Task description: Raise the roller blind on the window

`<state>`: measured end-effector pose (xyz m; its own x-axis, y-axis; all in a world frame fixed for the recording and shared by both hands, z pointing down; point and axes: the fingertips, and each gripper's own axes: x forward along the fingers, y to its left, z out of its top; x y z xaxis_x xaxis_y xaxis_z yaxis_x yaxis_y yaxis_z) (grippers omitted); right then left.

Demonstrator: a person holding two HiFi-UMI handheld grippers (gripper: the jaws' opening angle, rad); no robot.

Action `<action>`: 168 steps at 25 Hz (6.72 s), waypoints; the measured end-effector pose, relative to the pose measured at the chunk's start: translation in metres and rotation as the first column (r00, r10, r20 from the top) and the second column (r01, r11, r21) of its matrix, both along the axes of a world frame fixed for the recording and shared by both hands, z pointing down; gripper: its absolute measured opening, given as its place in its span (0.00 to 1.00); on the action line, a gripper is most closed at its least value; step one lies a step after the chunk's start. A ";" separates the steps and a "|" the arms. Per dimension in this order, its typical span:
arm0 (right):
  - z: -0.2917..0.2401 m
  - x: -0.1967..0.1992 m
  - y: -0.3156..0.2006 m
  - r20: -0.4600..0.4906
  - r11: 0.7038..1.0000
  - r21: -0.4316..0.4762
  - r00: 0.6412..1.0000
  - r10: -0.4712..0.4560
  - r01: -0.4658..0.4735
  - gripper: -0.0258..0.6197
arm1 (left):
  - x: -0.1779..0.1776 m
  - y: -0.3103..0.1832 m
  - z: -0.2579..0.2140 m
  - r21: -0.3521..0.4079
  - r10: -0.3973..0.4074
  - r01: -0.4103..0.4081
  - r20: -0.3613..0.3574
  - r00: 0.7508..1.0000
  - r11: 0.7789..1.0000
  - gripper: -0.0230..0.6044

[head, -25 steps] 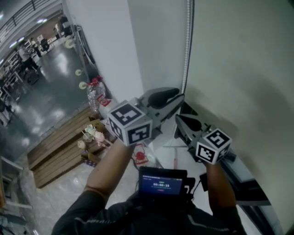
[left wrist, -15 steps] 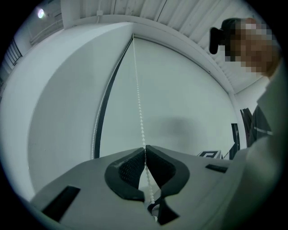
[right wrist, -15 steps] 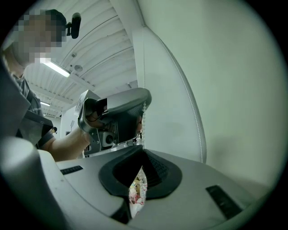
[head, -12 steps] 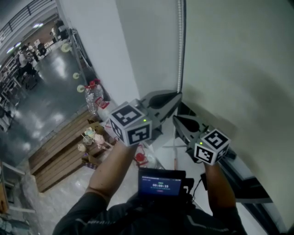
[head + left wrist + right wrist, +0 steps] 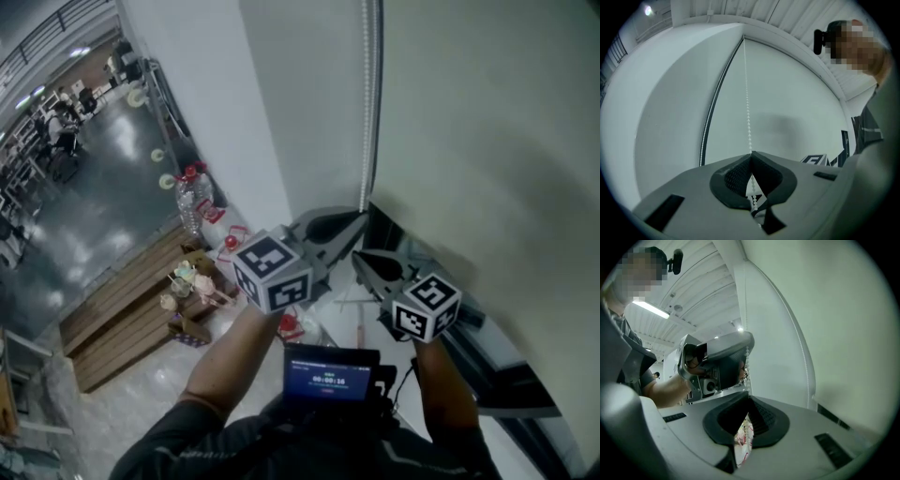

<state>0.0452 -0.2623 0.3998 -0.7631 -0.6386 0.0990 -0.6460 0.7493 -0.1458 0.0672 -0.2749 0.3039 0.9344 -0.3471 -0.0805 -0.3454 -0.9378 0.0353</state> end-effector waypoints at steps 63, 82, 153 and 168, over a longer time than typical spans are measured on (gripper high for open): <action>-0.053 0.023 -0.012 0.051 0.997 0.071 0.998 0.031 -0.034 0.04 | -0.015 0.010 0.133 -0.169 -0.031 0.048 0.103 0.994 0.985 0.09; -0.049 0.006 0.000 0.056 0.996 0.090 0.998 -0.015 0.009 0.04 | 0.011 0.001 -0.057 0.064 0.059 -0.060 0.021 0.998 0.996 0.09; -0.114 0.010 0.002 0.071 0.986 0.167 0.997 -0.029 0.017 0.04 | 0.010 0.028 0.082 -0.038 0.064 -0.061 0.095 0.993 0.997 0.05; -0.089 0.029 0.035 0.073 0.997 0.082 0.997 0.008 -0.014 0.04 | 0.033 0.057 0.093 -0.036 0.108 -0.106 0.062 0.992 0.994 0.05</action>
